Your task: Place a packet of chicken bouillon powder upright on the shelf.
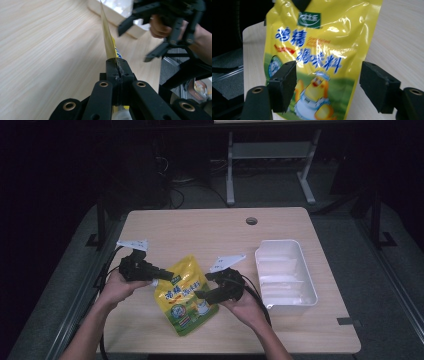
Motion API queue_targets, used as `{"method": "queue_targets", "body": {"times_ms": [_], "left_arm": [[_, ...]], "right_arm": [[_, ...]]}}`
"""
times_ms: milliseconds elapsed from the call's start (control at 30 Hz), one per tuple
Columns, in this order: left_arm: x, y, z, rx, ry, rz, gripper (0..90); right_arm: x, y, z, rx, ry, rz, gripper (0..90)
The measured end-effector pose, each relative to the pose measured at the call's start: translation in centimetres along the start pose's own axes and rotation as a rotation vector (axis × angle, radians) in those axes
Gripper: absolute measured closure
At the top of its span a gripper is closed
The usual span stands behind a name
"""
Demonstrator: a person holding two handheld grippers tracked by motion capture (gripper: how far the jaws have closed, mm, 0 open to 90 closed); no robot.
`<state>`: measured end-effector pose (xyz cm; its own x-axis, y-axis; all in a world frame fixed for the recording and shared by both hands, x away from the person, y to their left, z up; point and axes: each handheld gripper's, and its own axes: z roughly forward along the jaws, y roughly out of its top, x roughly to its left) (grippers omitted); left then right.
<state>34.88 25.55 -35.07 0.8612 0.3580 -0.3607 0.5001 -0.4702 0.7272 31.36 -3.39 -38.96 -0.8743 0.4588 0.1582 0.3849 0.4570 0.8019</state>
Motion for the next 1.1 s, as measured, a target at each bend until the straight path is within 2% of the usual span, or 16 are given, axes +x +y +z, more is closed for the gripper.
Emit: {"method": "queue_targets", "body": {"times_ms": [33, 67, 133, 200, 233, 300, 333, 367, 433, 533, 600, 633, 700, 800, 900, 1100], "left_arm": [[-0.6, 0.5, 0.0, 0.004, -0.004, 0.022, 89.5], [-0.6, 0.5, 0.0, 0.004, -0.004, 0.022, 89.5], [-1.2, 0.9, -0.1, 0.009, -0.013, 0.054, 89.5], [-1.5, 1.1, -0.1, 0.009, -0.018, 0.070, 89.5], [-1.9, 1.4, -0.2, 0.008, -0.025, 0.091, 89.5], [-2.2, 1.5, -0.1, 0.009, -0.033, 0.108, 89.5], [-2.2, 1.5, -0.1, 0.009, -0.033, 0.108, 89.5], [-2.5, 1.6, -0.1, 0.013, -0.033, 0.118, 89.5], [-2.6, 1.6, -0.1, 0.013, -0.035, 0.129, 89.5], [-2.7, 1.6, -0.2, 0.008, -0.035, 0.132, 89.5], [-2.7, 1.6, -0.2, 0.006, -0.033, 0.136, 89.5], [-2.7, 1.5, -0.3, 0.002, -0.030, 0.133, 89.4], [-2.7, 1.5, -0.4, 0.000, -0.025, 0.133, 89.4], [-2.5, 1.5, -0.6, -0.012, -0.016, 0.132, 88.7], [-2.2, 1.3, -1.0, -0.032, -0.013, 0.118, 86.7], [-2.1, 1.1, -1.7, -0.053, 0.021, 0.113, 73.5]], "right_arm": [[-0.3, 0.5, -0.1, -0.003, 0.001, 0.003, 28.4], [-0.5, 0.9, -0.1, -0.005, -0.001, 0.002, 27.6], [-0.9, 1.3, -0.2, -0.011, 0.003, 0.008, 27.0], [-1.4, 1.8, 0.0, -0.015, 0.038, 0.024, 27.0], [-1.6, 1.9, 0.1, -0.014, 0.054, 0.027, 27.3], [-1.9, 2.0, 0.6, -0.014, 0.110, 0.038, 30.0], [-1.9, 2.0, 0.6, -0.014, 0.110, 0.038, 30.0], [-2.1, 2.0, 1.1, 0.001, 0.156, 0.038, 33.3], [-2.3, 1.9, 1.4, -0.005, 0.218, 0.050, 41.5], [-2.4, 1.8, 1.6, -0.020, 0.295, 0.056, 55.2], [-2.4, 1.8, 1.6, -0.022, 0.310, 0.053, 58.2], [-2.3, 1.8, 1.6, -0.021, 0.318, 0.050, 64.7], [-2.3, 1.8, 1.6, -0.020, 0.322, 0.051, 67.1], [-2.1, 1.9, 1.3, -0.031, 0.344, 0.049, 80.0], [-1.8, 2.1, 1.1, -0.035, 0.356, 0.042, 84.2], [-1.6, 2.3, 0.6, -0.043, 0.341, 0.024, 87.7]]}}
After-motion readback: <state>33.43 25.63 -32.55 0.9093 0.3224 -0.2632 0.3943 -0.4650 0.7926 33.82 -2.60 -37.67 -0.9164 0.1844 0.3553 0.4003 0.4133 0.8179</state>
